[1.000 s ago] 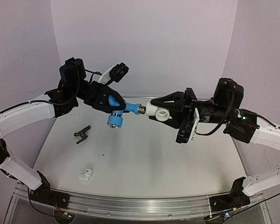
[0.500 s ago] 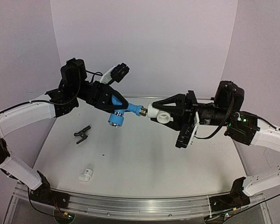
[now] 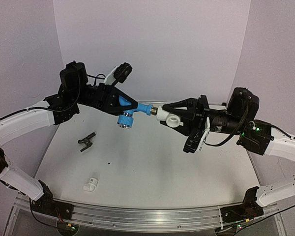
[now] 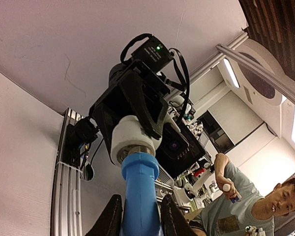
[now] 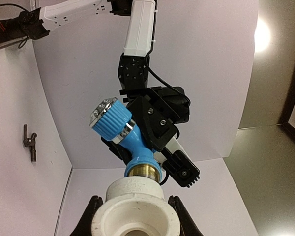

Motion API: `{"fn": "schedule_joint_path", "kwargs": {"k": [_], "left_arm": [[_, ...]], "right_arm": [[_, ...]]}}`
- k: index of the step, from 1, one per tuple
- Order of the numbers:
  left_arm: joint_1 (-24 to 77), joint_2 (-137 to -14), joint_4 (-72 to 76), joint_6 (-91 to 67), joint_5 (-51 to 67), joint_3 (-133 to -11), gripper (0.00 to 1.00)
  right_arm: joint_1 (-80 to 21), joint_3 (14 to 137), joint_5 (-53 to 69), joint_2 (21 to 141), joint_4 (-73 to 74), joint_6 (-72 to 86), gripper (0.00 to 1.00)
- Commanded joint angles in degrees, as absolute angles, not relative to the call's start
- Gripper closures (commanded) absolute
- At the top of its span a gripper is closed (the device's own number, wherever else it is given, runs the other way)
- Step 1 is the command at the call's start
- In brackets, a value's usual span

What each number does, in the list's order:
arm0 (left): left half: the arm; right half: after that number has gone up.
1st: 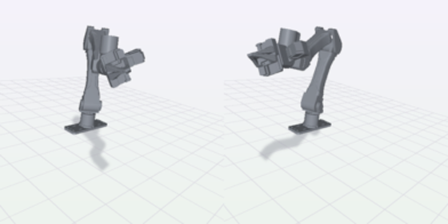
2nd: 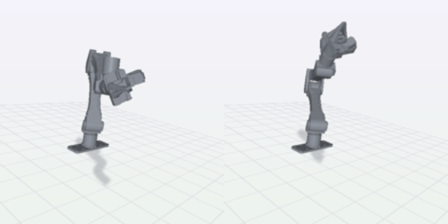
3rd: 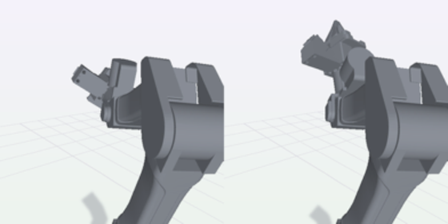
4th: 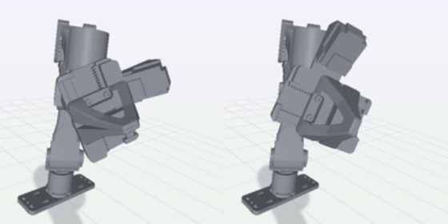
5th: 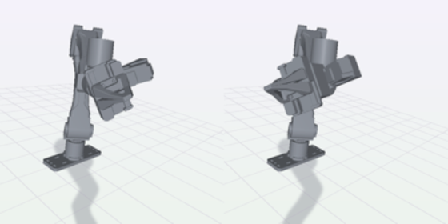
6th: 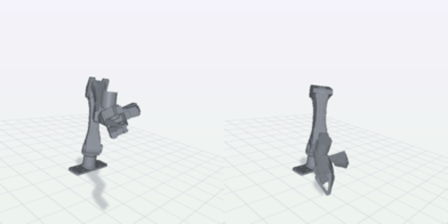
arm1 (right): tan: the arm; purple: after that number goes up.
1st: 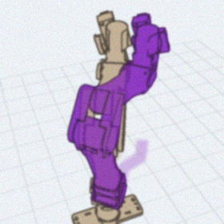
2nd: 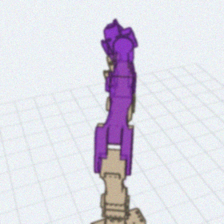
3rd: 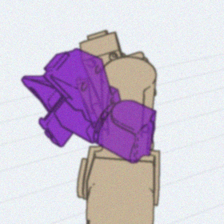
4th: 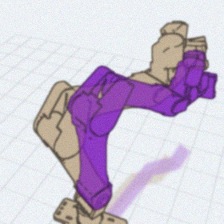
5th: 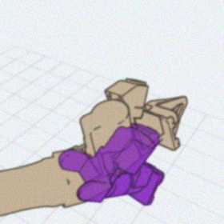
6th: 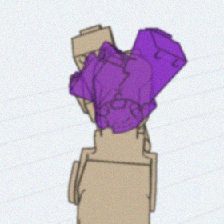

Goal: Install the water faucets

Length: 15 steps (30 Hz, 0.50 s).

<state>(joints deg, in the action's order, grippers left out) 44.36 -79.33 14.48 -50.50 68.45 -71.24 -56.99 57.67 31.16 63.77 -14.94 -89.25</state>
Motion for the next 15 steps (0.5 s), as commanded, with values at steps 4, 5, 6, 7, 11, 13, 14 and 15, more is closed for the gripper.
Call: {"fn": "schedule_joint_path", "kwargs": {"k": [4,5,6,7,11,13,14,15], "left_arm": [[45.1,-77.9,16.6,-50.2,64.5,-71.4,1.0],[45.0,-78.1,16.7,-50.3,64.5,-71.3,1.0],[45.0,-78.2,16.9,-50.4,64.6,-71.2,1.0],[45.0,-78.3,17.1,-50.5,65.0,-71.2,1.0],[45.1,-78.2,18.6,-51.5,66.6,-70.7,1.0],[45.1,-78.0,18.7,-51.5,67.3,-70.3,1.0],[45.1,-77.8,18.8,-51.4,67.7,-70.1,1.0],[45.1,-77.7,18.8,-51.4,68.0,-70.0,1.0]], "right_arm": [[-57.8,56.9,30.8,63.0,-21.4,-87.4,1.0],[-57.9,56.7,30.7,63.2,-22.3,-87.5,1.0],[-57.8,56.4,30.8,63.3,-23.0,-87.5,1.0],[-57.9,56.4,30.9,63.3,-23.4,-87.6,1.0],[-57.9,56.4,30.5,63.8,-24.2,-88.6,1.0],[-57.9,56.4,30.0,64.0,-25.1,-88.6,1.0],[-57.8,56.5,29.9,64.1,-25.4,-88.5,1.0],[-57.9,56.5,29.9,64.1,-25.4,-88.5,1.0]]}}
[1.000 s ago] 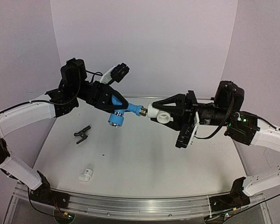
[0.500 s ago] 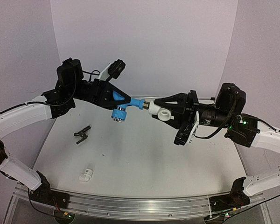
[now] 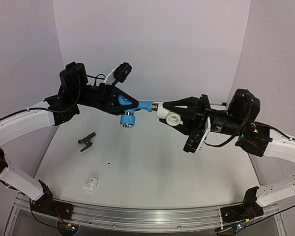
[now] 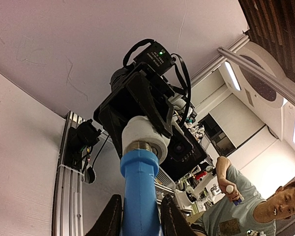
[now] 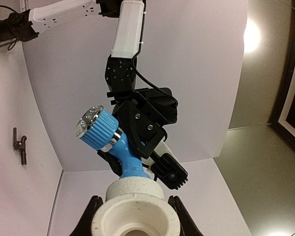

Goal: Install the water faucets

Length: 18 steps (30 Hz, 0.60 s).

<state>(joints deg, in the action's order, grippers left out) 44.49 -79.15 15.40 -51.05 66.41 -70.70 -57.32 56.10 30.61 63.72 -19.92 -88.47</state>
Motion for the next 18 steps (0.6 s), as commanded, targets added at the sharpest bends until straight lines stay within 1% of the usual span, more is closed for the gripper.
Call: {"fn": "schedule_joint_path", "kwargs": {"k": [1,11,14,18], "left_arm": [[45.1,-77.6,18.8,-51.5,68.5,-70.0,1.0],[45.1,-76.7,16.7,-49.9,69.5,-70.2,1.0],[45.1,-76.3,12.8,-47.1,69.4,-71.3,1.0],[45.1,-75.9,10.7,-45.7,69.7,-72.4,1.0]], "right_arm": [[-57.9,56.5,29.8,64.2,-25.4,-88.6,1.0],[-57.9,56.7,29.6,64.7,-24.5,-89.3,1.0],[-57.8,57.4,31.1,64.4,-18.2,-92.7,1.0],[-57.9,58.0,31.1,64.6,-15.1,-93.6,1.0]]}}
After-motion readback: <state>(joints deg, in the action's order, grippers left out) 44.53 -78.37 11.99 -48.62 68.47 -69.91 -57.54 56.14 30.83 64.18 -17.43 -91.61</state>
